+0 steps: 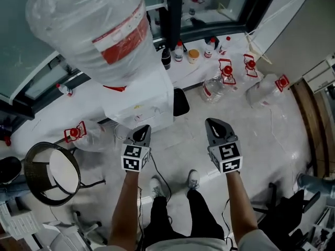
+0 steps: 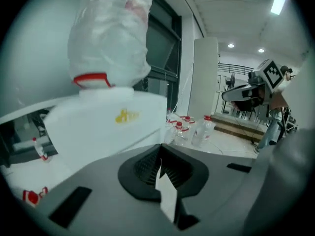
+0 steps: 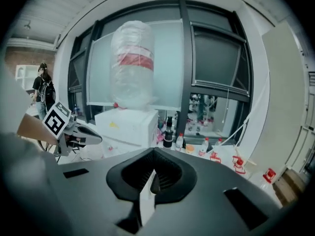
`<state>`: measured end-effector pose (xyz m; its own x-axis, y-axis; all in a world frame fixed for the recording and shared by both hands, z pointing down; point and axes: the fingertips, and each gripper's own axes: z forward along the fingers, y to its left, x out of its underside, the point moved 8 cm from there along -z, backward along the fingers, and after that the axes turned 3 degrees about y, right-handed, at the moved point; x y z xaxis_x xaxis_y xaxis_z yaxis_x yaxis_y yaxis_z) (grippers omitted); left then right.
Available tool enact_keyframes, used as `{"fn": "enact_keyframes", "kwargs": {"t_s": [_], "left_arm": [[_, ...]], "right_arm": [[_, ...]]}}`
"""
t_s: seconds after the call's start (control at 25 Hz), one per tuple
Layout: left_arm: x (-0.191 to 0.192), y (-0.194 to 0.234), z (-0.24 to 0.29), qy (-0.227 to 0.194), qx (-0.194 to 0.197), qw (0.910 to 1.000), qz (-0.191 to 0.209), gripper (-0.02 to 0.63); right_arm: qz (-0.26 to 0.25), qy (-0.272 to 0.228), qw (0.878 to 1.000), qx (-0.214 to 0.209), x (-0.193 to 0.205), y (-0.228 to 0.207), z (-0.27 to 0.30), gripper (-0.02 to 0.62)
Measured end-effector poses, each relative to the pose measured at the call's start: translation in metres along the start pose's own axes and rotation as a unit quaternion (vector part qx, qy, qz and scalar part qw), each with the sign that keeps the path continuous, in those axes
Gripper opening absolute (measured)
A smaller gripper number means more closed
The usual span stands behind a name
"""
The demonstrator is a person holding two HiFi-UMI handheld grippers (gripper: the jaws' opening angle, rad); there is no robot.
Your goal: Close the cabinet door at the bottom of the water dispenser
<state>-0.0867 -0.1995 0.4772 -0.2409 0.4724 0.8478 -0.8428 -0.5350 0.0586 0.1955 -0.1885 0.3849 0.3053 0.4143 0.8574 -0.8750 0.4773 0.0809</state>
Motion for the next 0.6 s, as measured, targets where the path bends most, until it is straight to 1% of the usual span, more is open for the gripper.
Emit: {"fn": "enact_keyframes", "kwargs": {"t_s": [0.16, 0.32, 0.48, 0.6], "left_arm": [[-0.069, 0.008, -0.061, -0.047, -0.023, 0.9983, 0.024, 0.02], [-0.132, 0.011, -0.118, -0.081, -0.035, 0.9941, 0.062, 0.02], [-0.178, 0.008, -0.169, -0.103, -0.047, 0.9863, 0.12, 0.02], [-0.206, 0.006, -0.197, -0.132, -0.058, 0.9796, 0.14, 0.021]], "right_arm": [[-0.016, -0.035, 0.999, -0.009, -0.064, 0.005, -0.035, 0.028], [-0.038, -0.072, 0.997, -0.011, -0.122, 0.009, -0.068, 0.028], [-0.077, -0.114, 0.99, -0.022, -0.174, 0.02, -0.094, 0.028], [-0.107, -0.15, 0.982, -0.037, -0.213, 0.03, -0.108, 0.028]]}}
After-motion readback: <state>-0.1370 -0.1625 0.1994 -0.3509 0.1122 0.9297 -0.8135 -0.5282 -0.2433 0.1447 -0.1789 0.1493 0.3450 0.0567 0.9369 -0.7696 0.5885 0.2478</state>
